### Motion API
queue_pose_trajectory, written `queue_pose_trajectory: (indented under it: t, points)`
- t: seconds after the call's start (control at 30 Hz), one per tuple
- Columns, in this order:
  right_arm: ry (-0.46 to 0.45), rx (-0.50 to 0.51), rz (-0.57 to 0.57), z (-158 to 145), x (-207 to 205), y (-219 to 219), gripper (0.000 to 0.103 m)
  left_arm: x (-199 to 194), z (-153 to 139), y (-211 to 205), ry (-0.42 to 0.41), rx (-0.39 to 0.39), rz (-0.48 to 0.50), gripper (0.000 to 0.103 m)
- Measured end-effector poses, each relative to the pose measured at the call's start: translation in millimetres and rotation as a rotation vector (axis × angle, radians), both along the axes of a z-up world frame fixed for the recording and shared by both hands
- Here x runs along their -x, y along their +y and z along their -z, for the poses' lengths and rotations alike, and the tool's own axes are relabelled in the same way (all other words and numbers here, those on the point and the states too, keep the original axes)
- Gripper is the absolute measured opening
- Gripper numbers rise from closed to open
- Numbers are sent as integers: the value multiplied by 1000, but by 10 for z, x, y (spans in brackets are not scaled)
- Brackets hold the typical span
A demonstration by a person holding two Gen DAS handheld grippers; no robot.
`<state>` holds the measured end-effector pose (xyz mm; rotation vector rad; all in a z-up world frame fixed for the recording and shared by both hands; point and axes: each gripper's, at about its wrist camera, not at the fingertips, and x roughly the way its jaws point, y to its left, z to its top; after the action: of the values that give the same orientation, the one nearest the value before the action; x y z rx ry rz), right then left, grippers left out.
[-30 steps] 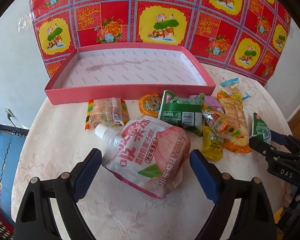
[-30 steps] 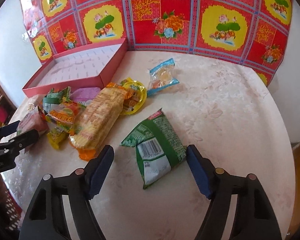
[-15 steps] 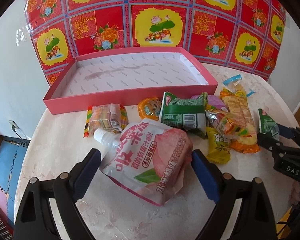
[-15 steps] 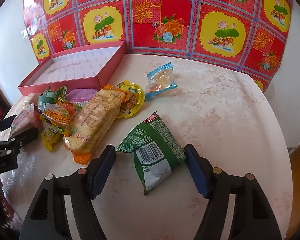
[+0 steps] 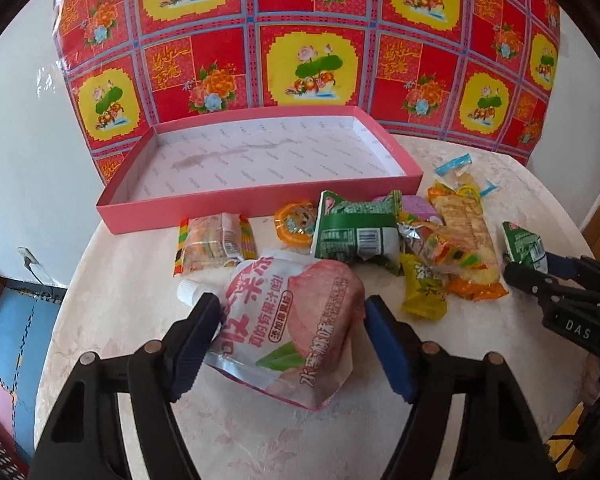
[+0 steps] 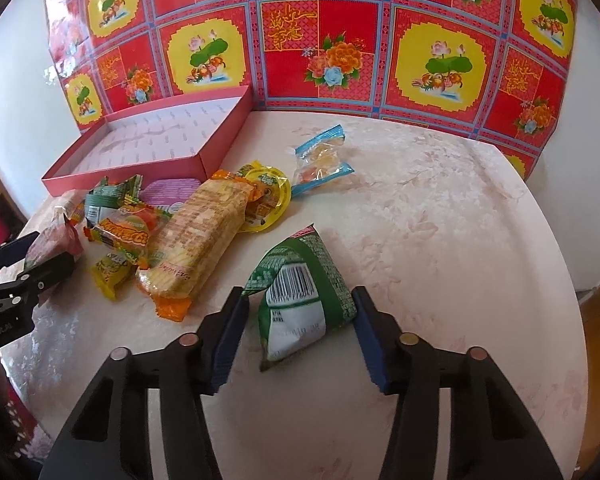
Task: Organize snacks
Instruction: 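Grasp the pink peach juice pouch with the left gripper while the right gripper grasps the green packet, then carry the pink pouch and green packet into the pink box with both grippers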
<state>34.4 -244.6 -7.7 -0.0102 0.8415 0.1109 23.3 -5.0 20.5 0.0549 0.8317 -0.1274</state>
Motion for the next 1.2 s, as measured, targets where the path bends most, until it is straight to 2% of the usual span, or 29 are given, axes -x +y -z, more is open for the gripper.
queue_pose_trajectory:
  t: [0.17,0.6,1.07,1.2]
  points:
    - [-8,-9,-1,-29,56,-1,44,67,-30,59,1,23,-9,77]
    - [-80,-15,-36,-254,180,87,44,152,-235,214,-34,54,-53,77]
    - [-125,-90,-139,-633,41,330,44,-28,-614,380,-105,39,-95,77]
    - [-123,-96,-163,-682,-43,424,44,-120,-667,444,-100,65,-111,77]
